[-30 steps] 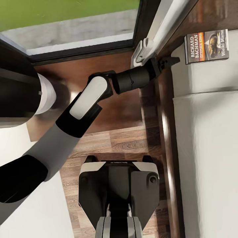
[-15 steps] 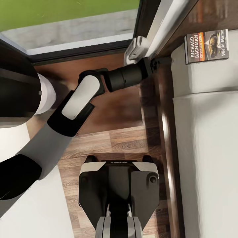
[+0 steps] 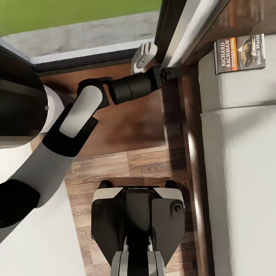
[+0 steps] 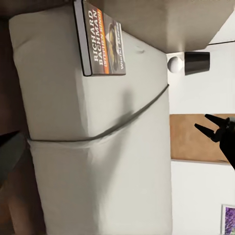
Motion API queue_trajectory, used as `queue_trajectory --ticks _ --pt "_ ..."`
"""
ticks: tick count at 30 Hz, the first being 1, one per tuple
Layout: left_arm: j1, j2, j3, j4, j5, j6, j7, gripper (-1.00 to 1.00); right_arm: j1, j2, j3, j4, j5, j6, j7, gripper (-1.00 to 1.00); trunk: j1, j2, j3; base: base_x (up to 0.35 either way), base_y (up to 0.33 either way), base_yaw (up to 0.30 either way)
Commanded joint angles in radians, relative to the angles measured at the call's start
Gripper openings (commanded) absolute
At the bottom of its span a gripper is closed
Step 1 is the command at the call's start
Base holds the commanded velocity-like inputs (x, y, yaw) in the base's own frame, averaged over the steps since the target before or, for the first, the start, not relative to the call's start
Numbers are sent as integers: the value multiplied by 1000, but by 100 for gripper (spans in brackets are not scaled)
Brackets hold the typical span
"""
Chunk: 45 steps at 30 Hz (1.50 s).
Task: In the bedroom, move the book from the bed onto either nightstand, and place the two sandals side by side next to the bed.
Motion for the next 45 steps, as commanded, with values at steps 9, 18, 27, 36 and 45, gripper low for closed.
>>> queue_trajectory --ticks 9,18,27,36,45 --pt "-24 4 1 102 -3 10 -53 100 4 0 -1 -5 2 4 8 100 0 -1 -1 0 0 0" --pt "-46 -1 -1 215 -64 12 -193 100 5 -1 -1 -8 5 4 9 100 0 -1 -1 0 0 0" --pt "-53 -21 8 272 -156 14 -275 100 6 -3 -1 -13 5 4 8 100 0 -1 -1 0 0 0" --pt "-36 -5 13 288 -196 8 -344 100 7 15 -1 -18 6 5 7 100 0 -1 -1 0 0 0" --pt "-28 8 14 310 -213 4 -384 100 7 30 0 -18 8 5 5 100 0 -1 -1 0 0 0"
